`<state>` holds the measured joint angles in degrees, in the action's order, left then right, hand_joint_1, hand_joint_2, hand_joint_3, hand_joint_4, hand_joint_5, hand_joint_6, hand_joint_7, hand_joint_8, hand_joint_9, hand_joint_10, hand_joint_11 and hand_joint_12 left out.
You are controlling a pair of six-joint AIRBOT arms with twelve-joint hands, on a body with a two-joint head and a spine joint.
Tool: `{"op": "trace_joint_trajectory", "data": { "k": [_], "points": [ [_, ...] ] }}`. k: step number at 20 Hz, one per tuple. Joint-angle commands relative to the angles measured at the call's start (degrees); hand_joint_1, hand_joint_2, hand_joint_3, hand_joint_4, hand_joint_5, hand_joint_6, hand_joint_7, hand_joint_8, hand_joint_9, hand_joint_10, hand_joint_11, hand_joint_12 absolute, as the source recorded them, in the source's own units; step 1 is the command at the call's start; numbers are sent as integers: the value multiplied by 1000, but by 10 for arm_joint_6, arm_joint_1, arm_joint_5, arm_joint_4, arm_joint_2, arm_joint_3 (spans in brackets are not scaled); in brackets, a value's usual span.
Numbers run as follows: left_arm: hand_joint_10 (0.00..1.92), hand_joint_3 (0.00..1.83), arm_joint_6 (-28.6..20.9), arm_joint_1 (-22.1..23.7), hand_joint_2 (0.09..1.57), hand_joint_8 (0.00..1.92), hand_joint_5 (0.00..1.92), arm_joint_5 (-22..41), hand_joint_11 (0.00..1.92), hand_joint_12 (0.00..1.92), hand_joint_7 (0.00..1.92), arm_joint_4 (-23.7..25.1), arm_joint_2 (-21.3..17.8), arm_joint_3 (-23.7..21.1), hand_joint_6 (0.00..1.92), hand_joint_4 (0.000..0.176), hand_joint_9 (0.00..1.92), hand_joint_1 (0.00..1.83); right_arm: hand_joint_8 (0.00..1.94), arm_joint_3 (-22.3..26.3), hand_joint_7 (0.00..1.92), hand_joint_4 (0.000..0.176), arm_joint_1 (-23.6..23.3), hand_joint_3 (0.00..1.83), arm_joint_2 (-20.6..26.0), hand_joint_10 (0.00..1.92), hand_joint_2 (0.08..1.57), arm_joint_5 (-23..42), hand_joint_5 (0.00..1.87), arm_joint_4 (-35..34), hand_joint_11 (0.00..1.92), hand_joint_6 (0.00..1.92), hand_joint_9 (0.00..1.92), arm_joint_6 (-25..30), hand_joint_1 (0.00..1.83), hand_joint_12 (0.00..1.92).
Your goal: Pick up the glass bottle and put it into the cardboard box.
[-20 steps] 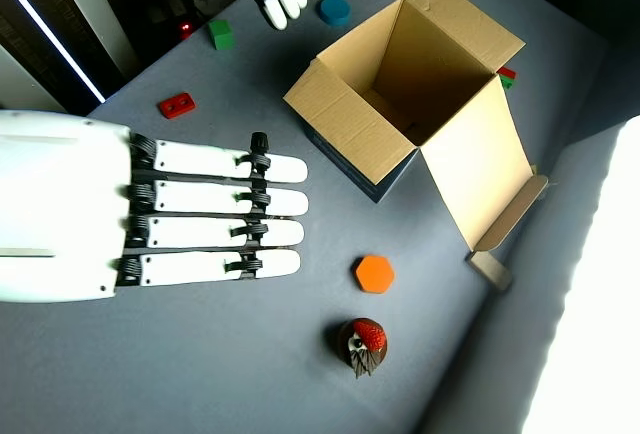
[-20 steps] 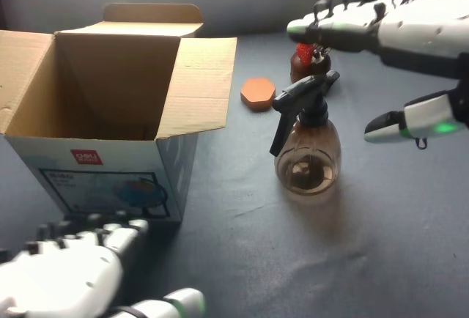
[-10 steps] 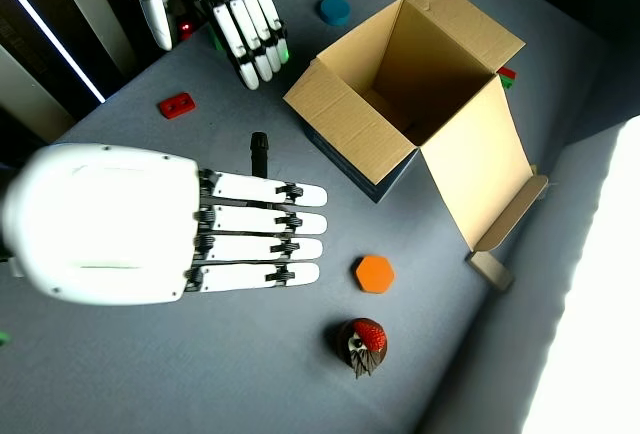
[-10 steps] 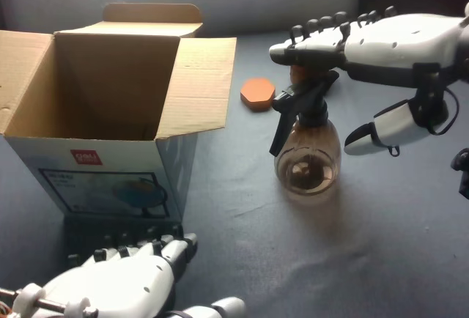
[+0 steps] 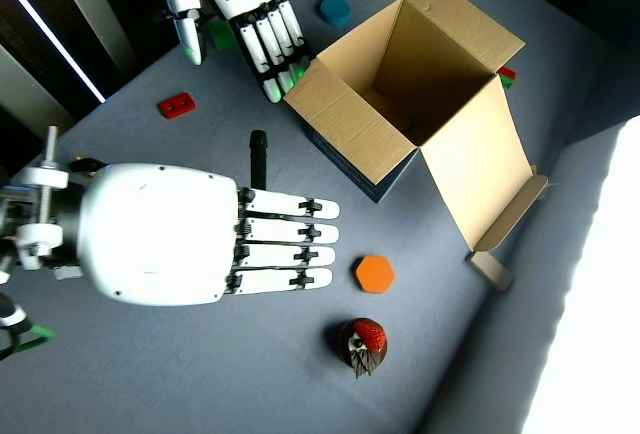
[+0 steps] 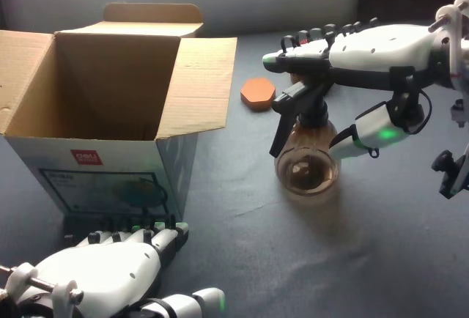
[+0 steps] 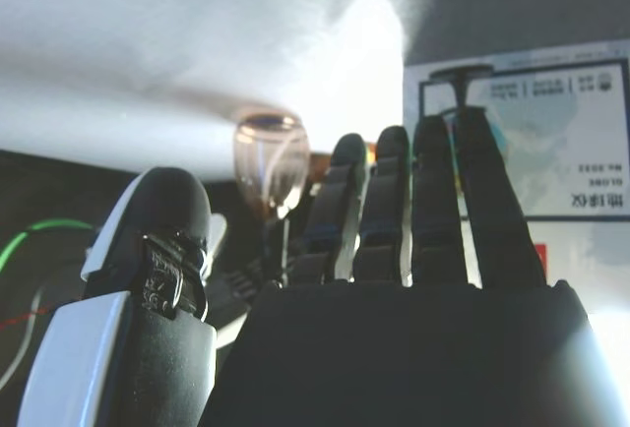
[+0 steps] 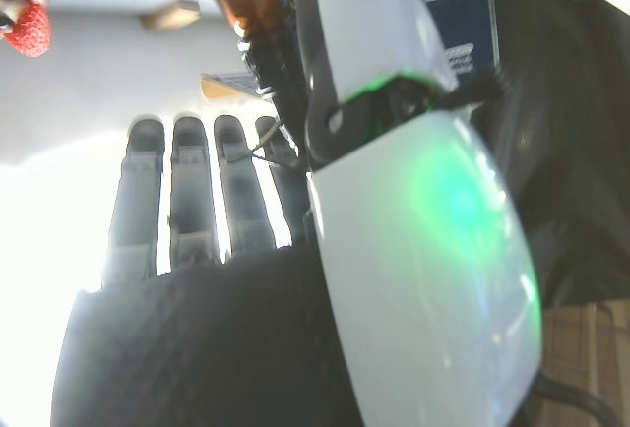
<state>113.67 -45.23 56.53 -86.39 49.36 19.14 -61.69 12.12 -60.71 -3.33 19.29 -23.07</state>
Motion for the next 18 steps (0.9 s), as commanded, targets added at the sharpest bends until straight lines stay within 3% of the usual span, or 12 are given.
{"op": "trace_joint_trajectory", "data": {
  "k": [1,15,16,17,18],
  "points": [
    [2,0,-3,4,1287,2,32,11,0,221,45,35,-4,6,5,30,47,1,0,-5,0,0,-2,0,0,0,1025,52,0,0,0,0,0,3,1212,0],
    [5,0,-3,15,1286,2,33,-38,0,276,48,36,-16,48,5,30,53,1,9,-10,24,0,-9,0,-7,4,1033,60,0,0,0,0,9,-4,1222,0],
    [5,0,-3,15,1286,2,33,-38,0,276,48,36,-16,49,4,30,52,1,27,-10,186,0,-9,0,-7,39,1062,60,122,0,2,38,130,-4,1192,2],
    [5,0,-3,15,1286,2,32,-40,0,276,48,36,-16,50,4,30,52,1,22,-10,345,0,-9,0,-7,47,1079,60,249,0,0,45,275,-4,1193,421],
    [4,0,-3,15,1286,2,32,-40,0,276,49,36,-16,50,4,30,52,0,55,-10,505,0,-9,1,-7,102,1086,60,372,0,0,89,426,-5,1217,1003]
  ]
}}
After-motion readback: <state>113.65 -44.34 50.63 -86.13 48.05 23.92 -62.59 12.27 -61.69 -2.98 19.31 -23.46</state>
